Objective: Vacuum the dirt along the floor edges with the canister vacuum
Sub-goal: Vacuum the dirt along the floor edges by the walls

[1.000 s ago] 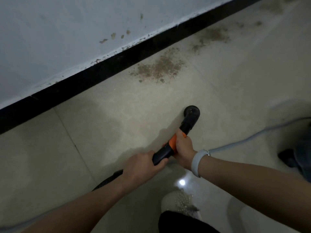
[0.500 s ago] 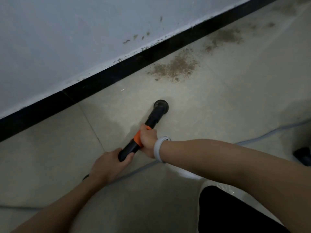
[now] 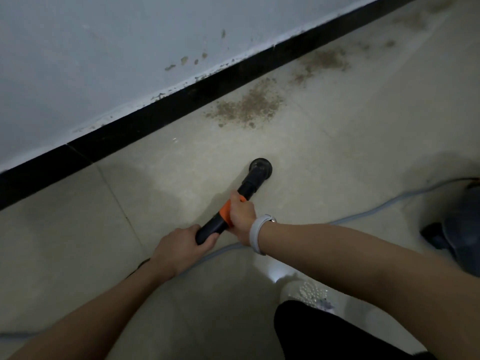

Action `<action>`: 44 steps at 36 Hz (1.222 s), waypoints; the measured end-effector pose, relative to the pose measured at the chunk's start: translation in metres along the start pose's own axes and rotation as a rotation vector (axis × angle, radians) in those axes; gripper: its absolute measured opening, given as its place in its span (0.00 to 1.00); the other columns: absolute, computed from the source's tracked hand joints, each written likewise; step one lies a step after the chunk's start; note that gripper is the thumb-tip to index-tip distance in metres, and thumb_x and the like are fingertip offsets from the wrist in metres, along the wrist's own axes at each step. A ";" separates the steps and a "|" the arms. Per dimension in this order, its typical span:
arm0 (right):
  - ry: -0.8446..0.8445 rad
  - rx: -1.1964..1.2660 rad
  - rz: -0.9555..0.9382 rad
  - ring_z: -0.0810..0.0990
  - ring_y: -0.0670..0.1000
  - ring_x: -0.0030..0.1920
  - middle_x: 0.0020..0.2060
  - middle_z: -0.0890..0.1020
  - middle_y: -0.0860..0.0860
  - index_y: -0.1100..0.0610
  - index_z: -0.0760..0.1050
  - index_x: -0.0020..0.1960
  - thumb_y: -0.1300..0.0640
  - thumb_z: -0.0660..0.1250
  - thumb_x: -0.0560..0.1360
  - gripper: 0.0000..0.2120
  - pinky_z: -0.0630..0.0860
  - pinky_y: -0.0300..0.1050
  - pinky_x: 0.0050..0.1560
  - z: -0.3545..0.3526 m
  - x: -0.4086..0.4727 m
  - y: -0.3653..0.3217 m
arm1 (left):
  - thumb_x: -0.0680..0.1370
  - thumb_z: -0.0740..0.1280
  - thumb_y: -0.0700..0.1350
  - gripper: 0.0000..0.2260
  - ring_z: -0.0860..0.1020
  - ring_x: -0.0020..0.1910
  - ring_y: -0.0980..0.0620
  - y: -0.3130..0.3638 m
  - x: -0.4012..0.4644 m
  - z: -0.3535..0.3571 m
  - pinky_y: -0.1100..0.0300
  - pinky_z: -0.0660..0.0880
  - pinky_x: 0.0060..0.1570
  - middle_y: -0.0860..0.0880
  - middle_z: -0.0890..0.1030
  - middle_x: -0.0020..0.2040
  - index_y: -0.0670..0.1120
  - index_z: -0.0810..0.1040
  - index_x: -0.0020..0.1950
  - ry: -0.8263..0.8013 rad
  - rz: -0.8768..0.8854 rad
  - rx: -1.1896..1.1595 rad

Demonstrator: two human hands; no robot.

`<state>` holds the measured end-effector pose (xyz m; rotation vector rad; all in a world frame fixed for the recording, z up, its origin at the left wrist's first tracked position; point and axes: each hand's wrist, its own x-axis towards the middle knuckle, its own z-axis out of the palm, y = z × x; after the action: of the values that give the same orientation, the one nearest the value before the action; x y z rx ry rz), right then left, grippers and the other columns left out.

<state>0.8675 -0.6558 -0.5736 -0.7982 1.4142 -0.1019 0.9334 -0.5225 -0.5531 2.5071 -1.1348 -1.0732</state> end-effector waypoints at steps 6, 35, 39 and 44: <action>0.169 0.085 0.007 0.79 0.63 0.54 0.51 0.77 0.60 0.62 0.69 0.63 0.46 0.58 0.80 0.21 0.78 0.62 0.55 -0.072 0.015 -0.017 | 0.76 0.60 0.65 0.17 0.75 0.35 0.51 0.059 0.032 0.016 0.58 0.65 0.31 0.53 0.74 0.34 0.54 0.68 0.37 -0.069 0.145 0.055; -0.221 0.145 0.189 0.75 0.62 0.60 0.63 0.73 0.60 0.62 0.61 0.71 0.44 0.59 0.81 0.27 0.78 0.56 0.46 -0.057 0.043 -0.105 | 0.76 0.56 0.67 0.19 0.72 0.29 0.54 0.103 0.065 -0.052 0.59 0.65 0.30 0.52 0.74 0.32 0.51 0.71 0.41 -0.033 -0.166 0.202; -0.230 0.107 0.190 0.76 0.61 0.59 0.62 0.74 0.60 0.61 0.62 0.71 0.46 0.59 0.81 0.25 0.78 0.56 0.46 -0.057 0.039 -0.109 | 0.76 0.56 0.67 0.20 0.73 0.31 0.53 0.108 0.055 -0.052 0.60 0.64 0.29 0.53 0.74 0.32 0.51 0.72 0.42 -0.004 -0.185 0.181; -0.191 0.048 0.155 0.76 0.61 0.59 0.59 0.75 0.59 0.60 0.64 0.68 0.46 0.59 0.81 0.22 0.78 0.56 0.48 -0.064 0.051 -0.113 | 0.76 0.57 0.67 0.19 0.73 0.32 0.53 0.115 0.064 -0.042 0.61 0.65 0.30 0.54 0.73 0.32 0.52 0.69 0.40 0.009 -0.191 0.102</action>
<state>0.8640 -0.7932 -0.5507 -0.6390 1.2829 0.0578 0.9241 -0.6524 -0.5071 2.7434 -0.9872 -1.0735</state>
